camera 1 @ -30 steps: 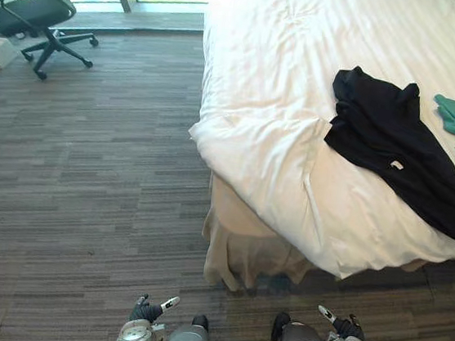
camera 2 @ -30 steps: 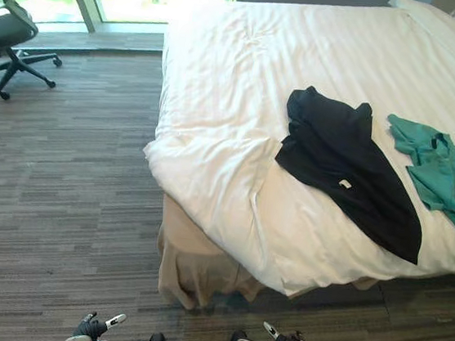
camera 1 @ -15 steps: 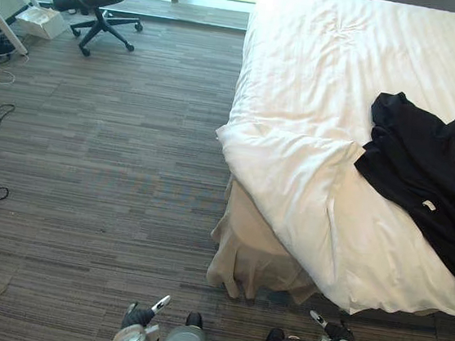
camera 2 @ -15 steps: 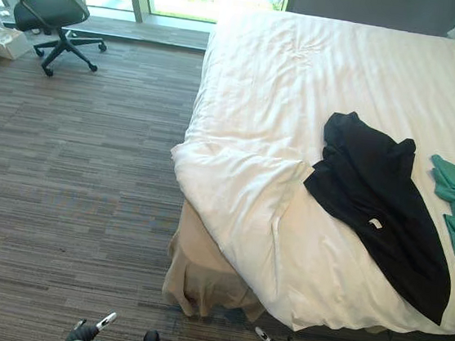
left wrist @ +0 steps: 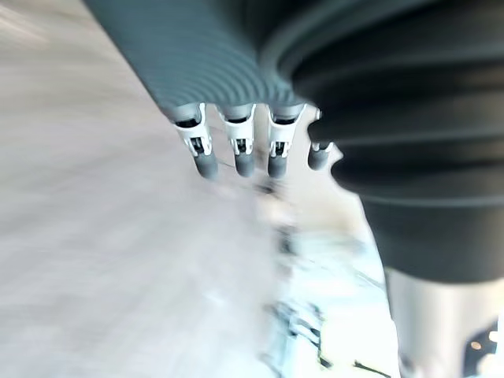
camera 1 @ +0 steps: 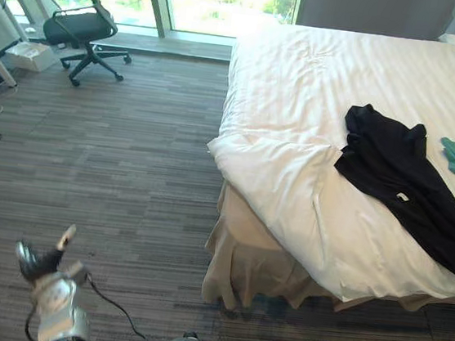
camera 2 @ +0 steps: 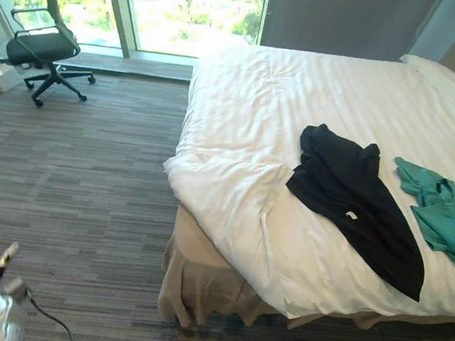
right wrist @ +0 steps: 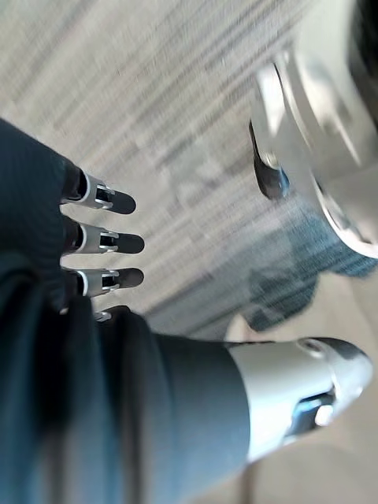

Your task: Tidy the bed and pick cloth on bed and put in laundry

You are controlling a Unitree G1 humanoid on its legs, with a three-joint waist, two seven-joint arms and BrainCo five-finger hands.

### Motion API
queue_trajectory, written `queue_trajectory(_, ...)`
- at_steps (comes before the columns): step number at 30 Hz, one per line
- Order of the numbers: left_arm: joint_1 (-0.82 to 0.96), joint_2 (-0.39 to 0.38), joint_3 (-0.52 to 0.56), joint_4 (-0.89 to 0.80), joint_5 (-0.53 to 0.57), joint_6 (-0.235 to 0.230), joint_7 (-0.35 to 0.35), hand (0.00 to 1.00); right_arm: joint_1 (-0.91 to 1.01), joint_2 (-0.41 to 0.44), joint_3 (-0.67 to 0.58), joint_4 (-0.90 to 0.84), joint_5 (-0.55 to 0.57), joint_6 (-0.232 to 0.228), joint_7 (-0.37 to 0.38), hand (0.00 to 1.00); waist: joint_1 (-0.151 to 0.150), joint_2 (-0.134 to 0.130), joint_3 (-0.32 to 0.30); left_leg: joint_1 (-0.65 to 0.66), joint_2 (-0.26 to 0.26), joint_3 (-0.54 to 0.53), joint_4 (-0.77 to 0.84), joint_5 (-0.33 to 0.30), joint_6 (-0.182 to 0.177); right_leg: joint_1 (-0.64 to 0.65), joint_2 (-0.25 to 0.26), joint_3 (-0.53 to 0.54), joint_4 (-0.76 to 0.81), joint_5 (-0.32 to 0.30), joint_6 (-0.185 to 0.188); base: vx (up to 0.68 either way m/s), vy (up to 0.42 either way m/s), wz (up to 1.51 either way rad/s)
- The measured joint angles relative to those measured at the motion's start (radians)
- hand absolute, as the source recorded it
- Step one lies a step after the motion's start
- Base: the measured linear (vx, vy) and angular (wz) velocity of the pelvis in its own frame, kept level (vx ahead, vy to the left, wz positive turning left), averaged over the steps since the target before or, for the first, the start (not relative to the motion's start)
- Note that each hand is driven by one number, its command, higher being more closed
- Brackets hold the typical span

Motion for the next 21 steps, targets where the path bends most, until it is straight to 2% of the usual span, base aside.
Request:
queue_trajectory(3, -0.022, 0.005, -0.090, -0.100, 0.119, 0.002, 0.029, 0.00, 0.011, -0.007, 0.018, -0.002, 0.014, 0.000, 0.012, 0.00, -0.003, 0.005, -0.006, 0.027, 0.002, 0.041, 0.000, -0.008, -0.002, 0.000, 0.008, 0.045, 0.000, 0.003, -0.001, 0.02, 0.025, -0.37)
queue_trajectory(4, -0.026, 0.006, -0.107, -0.114, 0.137, 0.002, 0.029, 0.00, 0.014, -0.008, 0.020, -0.003, 0.014, 0.000, 0.014, 0.00, -0.005, 0.005, -0.012, 0.028, 0.002, 0.048, 0.000, -0.009, -0.002, -0.003, 0.009, 0.051, 0.000, 0.003, -0.001, 0.05, 0.031, -0.35)
queue_trajectory(6, -0.056, 0.007, -0.162, -0.136, 0.240, 0.005, 0.029, 0.00, 0.021, -0.008, 0.019, -0.020, 0.015, 0.000, 0.029, 0.00, -0.016, 0.009, -0.014, 0.045, 0.002, 0.077, 0.001, -0.016, -0.006, -0.004, 0.016, 0.081, 0.003, 0.004, -0.002, 0.05, 0.032, -0.39)
queue_trajectory(8, -0.073, 0.017, -0.194, -0.137, 0.291, 0.010, 0.028, 0.00, 0.022, -0.009, 0.019, -0.026, 0.023, 0.000, 0.036, 0.00, -0.027, 0.010, -0.015, 0.060, 0.004, 0.099, 0.005, -0.022, -0.010, -0.003, 0.023, 0.100, 0.005, 0.005, -0.003, 0.06, 0.031, -0.39)
queue_trajectory(11, -0.121, 0.042, -0.296, -0.137, 0.395, 0.039, 0.027, 0.00, 0.026, -0.011, 0.016, -0.031, 0.033, 0.000, 0.042, 0.00, -0.039, 0.015, -0.017, 0.080, 0.008, 0.129, 0.006, -0.028, -0.012, -0.004, 0.031, 0.134, 0.013, 0.005, -0.003, 0.03, 0.010, -0.28)
queue_trajectory(15, -0.188, 0.051, -0.391, -0.136, 0.513, 0.069, 0.022, 0.00, 0.026, -0.014, 0.003, -0.031, 0.033, 0.000, 0.042, 0.00, -0.057, 0.025, -0.012, 0.087, 0.009, 0.133, 0.006, -0.028, -0.012, -0.007, 0.037, 0.144, 0.025, 0.003, -0.005, -0.01, -0.010, -0.08)
queue_trajectory(17, -0.227, 0.080, -0.457, -0.133, 0.579, 0.081, 0.017, 0.00, 0.026, -0.016, -0.010, -0.030, 0.032, 0.000, 0.041, 0.00, -0.064, 0.032, -0.009, 0.089, 0.014, 0.142, 0.006, -0.030, -0.013, -0.021, 0.043, 0.154, 0.045, -0.003, -0.012, -0.04, -0.017, -0.14)
queue_trajectory(21, -0.282, 0.121, -0.514, -0.083, 0.678, 0.103, -0.017, 0.00, 0.032, -0.016, -0.020, -0.030, 0.031, 0.006, 0.041, 0.00, -0.081, 0.033, -0.008, 0.067, 0.020, 0.153, 0.021, -0.036, -0.015, -0.060, 0.042, 0.172, 0.079, -0.019, -0.019, -0.06, -0.033, -0.14)
